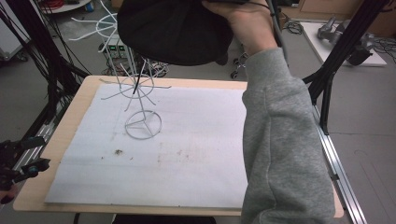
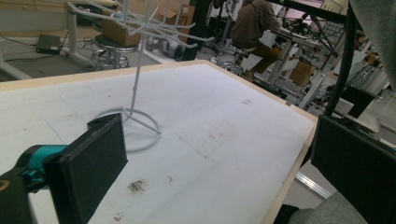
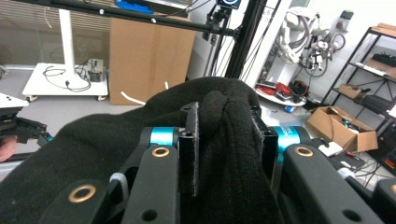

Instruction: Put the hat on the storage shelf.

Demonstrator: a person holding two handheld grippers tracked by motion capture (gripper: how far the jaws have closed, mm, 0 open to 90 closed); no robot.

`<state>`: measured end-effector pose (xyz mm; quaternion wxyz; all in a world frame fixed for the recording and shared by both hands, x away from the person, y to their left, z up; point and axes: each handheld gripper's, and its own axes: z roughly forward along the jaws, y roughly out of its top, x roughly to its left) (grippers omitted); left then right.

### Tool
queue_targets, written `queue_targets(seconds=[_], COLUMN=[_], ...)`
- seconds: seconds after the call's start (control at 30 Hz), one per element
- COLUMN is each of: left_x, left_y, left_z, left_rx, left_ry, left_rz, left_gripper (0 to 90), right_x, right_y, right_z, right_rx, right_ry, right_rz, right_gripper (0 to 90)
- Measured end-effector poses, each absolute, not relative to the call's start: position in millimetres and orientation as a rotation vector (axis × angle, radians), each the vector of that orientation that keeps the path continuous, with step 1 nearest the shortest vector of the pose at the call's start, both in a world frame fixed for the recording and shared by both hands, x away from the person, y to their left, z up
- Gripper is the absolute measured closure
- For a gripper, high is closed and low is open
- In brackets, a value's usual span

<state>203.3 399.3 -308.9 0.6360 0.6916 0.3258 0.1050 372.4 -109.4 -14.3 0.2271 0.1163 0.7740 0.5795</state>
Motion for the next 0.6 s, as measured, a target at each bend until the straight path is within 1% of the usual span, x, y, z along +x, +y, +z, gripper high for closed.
queue_targets(seconds=[0.27,0.6], left_x=[204.1,204.8], left_y=[398.1,393.4], left_z=[-310.2,-309.8], left_rx=[1.583,1.597], left_ry=[0.746,0.738], left_rz=[0.236,0.235], left_gripper=[3.7,3.7], right_x=[365.8,368.3], right_y=[-106.2,-106.1], right_z=[-27.4,-50.0], right_rx=[0.305,0.291], right_ry=[2.111,2.167], right_rz=[1.581,1.556], right_gripper=[70.1,70.0])
